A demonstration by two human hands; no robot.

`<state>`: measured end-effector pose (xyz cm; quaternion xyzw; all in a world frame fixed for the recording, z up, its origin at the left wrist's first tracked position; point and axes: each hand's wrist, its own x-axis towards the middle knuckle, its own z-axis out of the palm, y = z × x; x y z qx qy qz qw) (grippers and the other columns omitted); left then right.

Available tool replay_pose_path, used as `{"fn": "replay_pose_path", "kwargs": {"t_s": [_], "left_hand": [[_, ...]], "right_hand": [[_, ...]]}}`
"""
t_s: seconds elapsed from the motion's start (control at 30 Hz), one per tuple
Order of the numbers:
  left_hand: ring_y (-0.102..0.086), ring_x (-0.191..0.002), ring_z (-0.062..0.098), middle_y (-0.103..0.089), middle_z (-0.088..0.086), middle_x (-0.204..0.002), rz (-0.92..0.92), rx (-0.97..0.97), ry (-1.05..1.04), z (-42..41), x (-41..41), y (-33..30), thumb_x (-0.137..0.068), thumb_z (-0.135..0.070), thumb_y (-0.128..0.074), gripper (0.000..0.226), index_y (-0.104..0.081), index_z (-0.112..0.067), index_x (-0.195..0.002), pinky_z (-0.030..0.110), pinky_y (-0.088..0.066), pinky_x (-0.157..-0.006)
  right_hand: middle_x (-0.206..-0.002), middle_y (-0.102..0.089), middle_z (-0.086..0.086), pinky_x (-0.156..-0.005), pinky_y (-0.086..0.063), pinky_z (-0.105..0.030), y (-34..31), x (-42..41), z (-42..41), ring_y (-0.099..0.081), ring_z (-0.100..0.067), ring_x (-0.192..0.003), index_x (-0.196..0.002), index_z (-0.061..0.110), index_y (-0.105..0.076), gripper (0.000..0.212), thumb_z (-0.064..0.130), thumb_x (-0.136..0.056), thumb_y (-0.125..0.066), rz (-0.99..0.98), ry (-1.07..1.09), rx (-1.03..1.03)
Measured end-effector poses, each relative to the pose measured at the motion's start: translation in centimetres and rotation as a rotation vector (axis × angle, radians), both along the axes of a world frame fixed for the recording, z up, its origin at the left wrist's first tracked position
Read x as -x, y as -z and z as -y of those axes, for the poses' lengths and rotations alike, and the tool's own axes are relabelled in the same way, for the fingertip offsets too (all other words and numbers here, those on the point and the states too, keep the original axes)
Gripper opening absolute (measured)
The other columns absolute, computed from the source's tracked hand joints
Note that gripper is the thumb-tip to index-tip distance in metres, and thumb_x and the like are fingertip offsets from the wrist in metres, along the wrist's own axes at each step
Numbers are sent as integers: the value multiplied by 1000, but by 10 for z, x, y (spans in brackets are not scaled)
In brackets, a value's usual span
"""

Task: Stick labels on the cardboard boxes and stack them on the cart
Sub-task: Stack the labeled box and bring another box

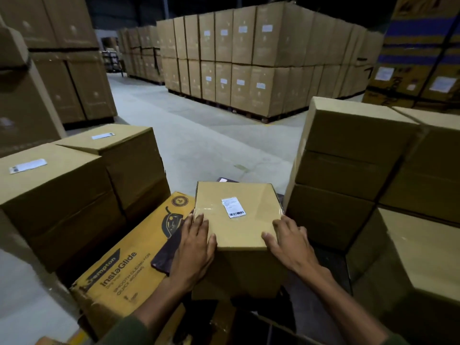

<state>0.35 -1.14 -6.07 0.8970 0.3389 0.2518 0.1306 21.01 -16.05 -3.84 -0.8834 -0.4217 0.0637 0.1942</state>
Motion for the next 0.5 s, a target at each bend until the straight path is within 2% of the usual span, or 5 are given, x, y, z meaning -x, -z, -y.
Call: {"fn": "replay_pose_path", "kwargs": {"t_s": [0.13, 0.23, 0.3, 0.5], "left_hand": [[2, -151, 18, -17, 2, -164, -85, 50, 15, 26, 3, -8, -85, -61, 2, 89, -29, -13, -153, 31, -8, -114], [-2, -151, 20, -20, 2, -163, -140, 33, 34, 34, 3, -13, -91, -64, -8, 82, -31, -15, -152, 40, -22, -117], [-8, -151, 21, -26, 2, -161, -139, 13, 60, 34, 2, -15, -87, -66, -5, 87, -37, -15, -150, 43, -29, -115], [-7, -149, 15, -22, -4, -162, -150, -21, 118, 26, 4, -7, -86, -72, 6, 92, -31, -20, -153, 41, -40, -108]], "right_hand": [[-159, -24, -7, -107, -35, -50, -1, 3, 29, -30, -38, -138, -139, 24, -44, 55, 58, -97, -41, -29, 1, 9], [-161, -20, -7, -109, -33, -52, -3, 4, 44, -26, -38, -142, -140, 24, -42, 52, 55, -98, -40, -52, -15, 14], [-161, -21, -7, -109, -34, -51, -7, 4, 52, -25, -37, -142, -140, 23, -43, 50, 53, -100, -40, -56, -11, 24], [-141, -48, -3, -100, -40, -39, -23, 2, 48, -42, -22, -126, -135, 22, -53, 43, 44, -98, -48, 120, 67, -37]]}}
